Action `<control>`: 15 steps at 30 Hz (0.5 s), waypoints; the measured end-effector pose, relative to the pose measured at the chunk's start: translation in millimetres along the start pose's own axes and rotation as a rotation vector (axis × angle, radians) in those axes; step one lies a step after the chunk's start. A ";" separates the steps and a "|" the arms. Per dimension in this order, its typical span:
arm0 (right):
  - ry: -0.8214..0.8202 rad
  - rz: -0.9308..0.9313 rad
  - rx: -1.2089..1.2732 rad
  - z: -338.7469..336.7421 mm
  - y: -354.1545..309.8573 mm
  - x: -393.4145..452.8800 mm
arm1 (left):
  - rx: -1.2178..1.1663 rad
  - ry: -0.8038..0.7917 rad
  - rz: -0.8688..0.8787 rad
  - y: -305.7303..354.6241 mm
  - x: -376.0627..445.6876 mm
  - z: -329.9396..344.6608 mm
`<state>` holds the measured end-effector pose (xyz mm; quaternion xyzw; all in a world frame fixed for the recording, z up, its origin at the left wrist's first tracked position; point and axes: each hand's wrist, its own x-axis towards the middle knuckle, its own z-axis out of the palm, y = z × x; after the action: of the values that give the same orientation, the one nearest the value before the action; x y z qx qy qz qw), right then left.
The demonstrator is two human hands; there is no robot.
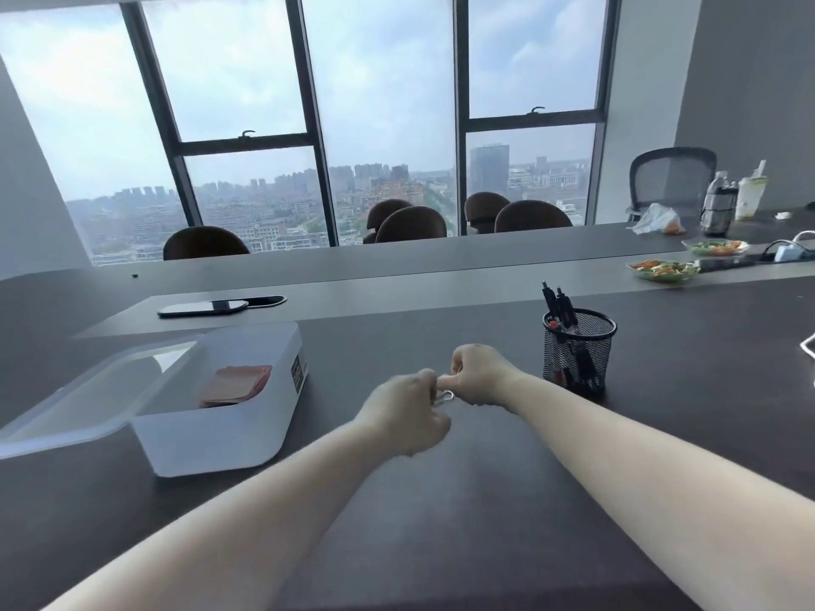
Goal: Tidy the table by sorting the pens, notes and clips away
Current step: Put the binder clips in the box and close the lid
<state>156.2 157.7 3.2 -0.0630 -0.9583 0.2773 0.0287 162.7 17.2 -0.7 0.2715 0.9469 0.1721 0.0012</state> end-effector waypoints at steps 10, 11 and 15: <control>-0.081 -0.224 0.279 22.4 -154.3 32.9 | -0.382 0.221 -0.349 -112.7 -2.7 -134.5; -0.107 -0.243 0.269 27.9 -169.0 34.0 | -0.367 0.206 -0.385 -123.3 -4.8 -136.8; -0.214 -0.272 0.144 52.8 -207.9 38.9 | -0.336 0.121 -0.522 -161.5 -13.6 -136.8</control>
<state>91.1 -39.1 70.6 0.0991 -0.9331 0.3441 -0.0317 78.2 -162.3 74.0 0.0045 0.9413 0.3358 0.0337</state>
